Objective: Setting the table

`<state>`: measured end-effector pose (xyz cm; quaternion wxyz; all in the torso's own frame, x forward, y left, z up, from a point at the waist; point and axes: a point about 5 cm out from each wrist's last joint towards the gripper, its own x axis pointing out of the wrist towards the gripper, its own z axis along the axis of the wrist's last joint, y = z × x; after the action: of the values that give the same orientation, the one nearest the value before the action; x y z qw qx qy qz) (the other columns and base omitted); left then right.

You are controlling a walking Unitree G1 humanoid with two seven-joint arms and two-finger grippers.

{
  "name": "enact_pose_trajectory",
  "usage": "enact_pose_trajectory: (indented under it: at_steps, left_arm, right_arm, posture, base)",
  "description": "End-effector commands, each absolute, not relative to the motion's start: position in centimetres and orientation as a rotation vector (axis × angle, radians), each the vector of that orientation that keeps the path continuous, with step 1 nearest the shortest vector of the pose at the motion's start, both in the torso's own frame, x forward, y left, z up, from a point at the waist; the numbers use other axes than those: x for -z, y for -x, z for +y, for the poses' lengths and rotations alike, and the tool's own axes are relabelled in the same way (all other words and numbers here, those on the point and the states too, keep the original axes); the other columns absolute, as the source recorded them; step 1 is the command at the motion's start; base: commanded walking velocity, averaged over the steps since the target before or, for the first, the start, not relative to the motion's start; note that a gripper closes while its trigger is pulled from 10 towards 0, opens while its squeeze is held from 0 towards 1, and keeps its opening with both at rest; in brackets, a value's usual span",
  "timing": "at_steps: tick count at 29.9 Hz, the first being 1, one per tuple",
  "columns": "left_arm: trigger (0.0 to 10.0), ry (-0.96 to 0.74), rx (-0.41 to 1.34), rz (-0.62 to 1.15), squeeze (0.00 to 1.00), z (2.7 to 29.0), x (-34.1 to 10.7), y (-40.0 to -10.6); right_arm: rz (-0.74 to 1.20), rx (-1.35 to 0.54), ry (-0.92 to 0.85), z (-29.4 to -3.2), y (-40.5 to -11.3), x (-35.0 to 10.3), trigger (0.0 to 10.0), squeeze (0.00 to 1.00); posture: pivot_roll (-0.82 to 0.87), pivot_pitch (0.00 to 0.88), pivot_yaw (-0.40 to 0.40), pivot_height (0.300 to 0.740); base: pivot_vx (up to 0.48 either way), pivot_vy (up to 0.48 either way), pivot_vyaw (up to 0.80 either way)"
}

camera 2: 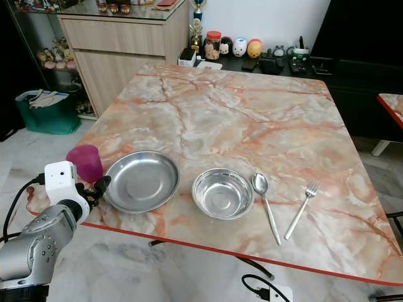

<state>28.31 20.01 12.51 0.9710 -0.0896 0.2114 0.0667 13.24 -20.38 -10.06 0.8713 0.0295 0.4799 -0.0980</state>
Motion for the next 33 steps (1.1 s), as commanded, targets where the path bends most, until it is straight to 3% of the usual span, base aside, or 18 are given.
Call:
enact_pose_trajectory:
  at_steps: [1,7,19,33]
  left_arm:
    - [10.0,0.165,-0.161,0.512,0.00,19.9,-11.6,-28.1]
    - [10.0,0.142,-0.090,0.556,0.00,19.6,-11.5,-28.0]
    - [10.0,0.113,-0.001,0.555,0.00,18.7,-12.7,-28.9]
    - [10.0,0.094,0.006,0.588,0.00,19.0,-12.6,-29.0]
  right_arm:
    - [1.005,0.194,-0.053,-20.6,-13.6,9.9,10.0,0.00]
    - [1.019,0.198,-0.054,-20.4,-13.2,10.1,10.0,0.00]
    - [1.017,0.172,-0.081,-17.1,-14.3,10.2,10.0,0.00]
    - [0.990,0.196,-0.065,-20.6,-14.3,9.7,10.0,0.00]
  posture:
    - [0.11,0.000,-0.060,0.740]
    - [0.10,0.000,-0.030,0.740]
    - [0.11,0.000,-0.020,0.740]
    - [0.11,0.000,-0.018,0.740]
  base:
    - [0.000,0.000,0.00]
    - [0.000,0.000,0.00]
    - [0.000,0.000,0.00]
    - [0.000,0.000,0.00]
